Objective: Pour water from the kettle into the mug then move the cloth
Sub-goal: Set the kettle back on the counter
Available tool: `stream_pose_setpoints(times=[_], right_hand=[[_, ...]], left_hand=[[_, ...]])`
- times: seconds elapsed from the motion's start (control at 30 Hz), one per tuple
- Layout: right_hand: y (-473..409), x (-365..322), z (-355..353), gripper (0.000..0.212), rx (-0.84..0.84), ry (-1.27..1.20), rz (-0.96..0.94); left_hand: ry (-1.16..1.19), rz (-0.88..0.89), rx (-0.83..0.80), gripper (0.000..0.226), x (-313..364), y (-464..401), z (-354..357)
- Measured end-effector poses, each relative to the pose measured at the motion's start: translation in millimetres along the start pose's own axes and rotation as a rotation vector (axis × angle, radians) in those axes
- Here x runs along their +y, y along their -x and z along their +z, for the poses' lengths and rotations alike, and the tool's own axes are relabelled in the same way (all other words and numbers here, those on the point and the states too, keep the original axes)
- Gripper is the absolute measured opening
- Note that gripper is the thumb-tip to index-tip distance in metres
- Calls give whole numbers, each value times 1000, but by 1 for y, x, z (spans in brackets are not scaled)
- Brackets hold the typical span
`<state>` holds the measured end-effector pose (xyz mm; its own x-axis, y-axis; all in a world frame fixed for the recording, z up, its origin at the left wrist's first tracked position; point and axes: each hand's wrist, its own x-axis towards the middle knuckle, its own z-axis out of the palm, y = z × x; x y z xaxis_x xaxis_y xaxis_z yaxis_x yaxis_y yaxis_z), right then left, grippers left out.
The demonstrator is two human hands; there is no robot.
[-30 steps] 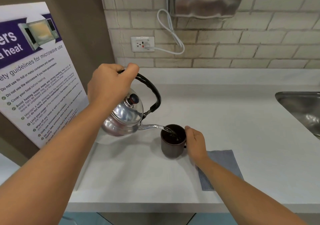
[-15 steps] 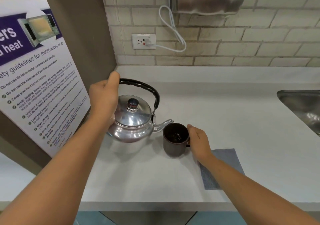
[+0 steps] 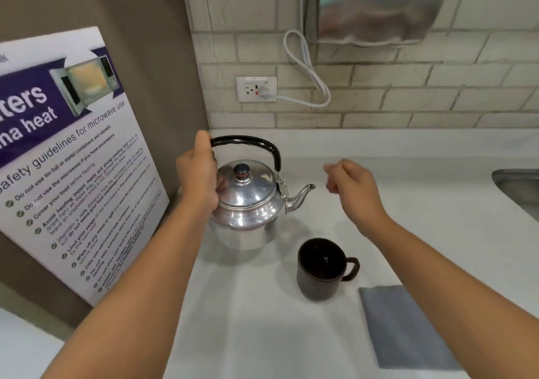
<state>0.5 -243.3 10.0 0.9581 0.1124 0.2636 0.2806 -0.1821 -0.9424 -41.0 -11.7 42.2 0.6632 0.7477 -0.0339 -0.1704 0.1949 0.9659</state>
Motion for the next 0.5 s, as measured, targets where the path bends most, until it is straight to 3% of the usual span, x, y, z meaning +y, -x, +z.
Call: stream_pose_setpoints(times=[0.17, 0.5], right_hand=[[-38, -21, 54, 32, -37, 57, -153], [-55, 38, 110, 34, -209, 297, -256]], left_hand=[[-53, -6, -35, 36, -30, -29, 10], [-97, -21, -50, 49, -83, -53, 12]])
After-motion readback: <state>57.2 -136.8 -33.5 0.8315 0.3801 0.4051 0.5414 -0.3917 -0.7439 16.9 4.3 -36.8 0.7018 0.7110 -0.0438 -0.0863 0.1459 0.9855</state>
